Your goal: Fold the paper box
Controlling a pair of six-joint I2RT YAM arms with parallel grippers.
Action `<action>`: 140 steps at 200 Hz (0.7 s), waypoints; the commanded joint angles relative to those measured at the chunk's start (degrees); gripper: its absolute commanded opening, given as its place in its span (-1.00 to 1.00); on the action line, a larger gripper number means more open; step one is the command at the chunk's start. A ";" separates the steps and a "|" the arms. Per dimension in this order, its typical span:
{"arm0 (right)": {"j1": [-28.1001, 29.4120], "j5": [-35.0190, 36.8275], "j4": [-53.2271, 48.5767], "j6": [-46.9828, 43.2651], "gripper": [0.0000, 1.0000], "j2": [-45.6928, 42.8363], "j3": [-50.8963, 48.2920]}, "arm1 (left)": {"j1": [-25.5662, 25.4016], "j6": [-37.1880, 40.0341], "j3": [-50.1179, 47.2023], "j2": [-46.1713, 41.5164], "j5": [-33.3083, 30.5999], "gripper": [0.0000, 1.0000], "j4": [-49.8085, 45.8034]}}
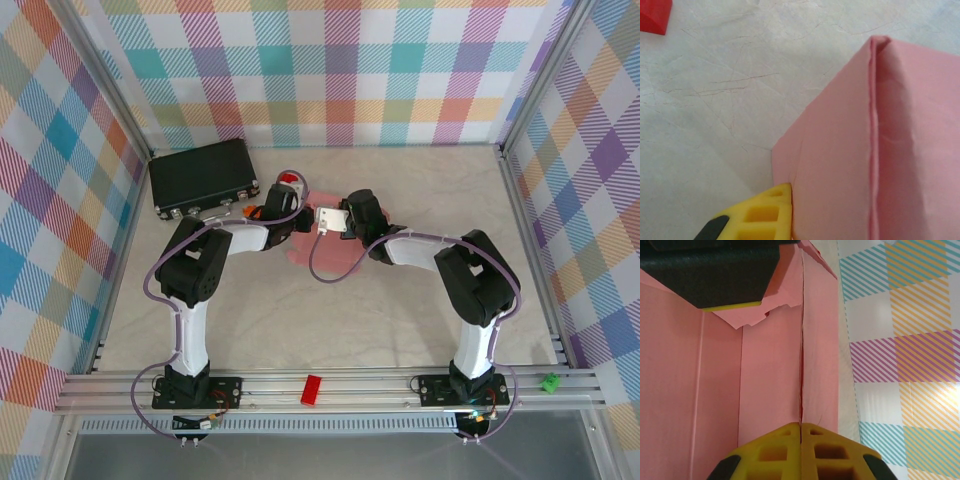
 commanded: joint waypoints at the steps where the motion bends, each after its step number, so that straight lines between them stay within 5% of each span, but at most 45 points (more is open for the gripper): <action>1: 0.92 -3.98 -5.14 2.25 -0.98 -1.60 0.16 | -0.93 0.60 -0.15 -3.05 -0.14 -0.83 1.32; 62: 0.94 -5.01 -5.16 5.21 -0.75 -3.06 0.25 | -1.68 2.54 -0.77 -5.00 -4.15 -1.00 -1.70; 140: 0.94 -6.91 -5.10 11.12 -0.12 -8.49 -0.94 | -1.94 4.52 -5.08 -9.97 -11.21 -1.00 -6.01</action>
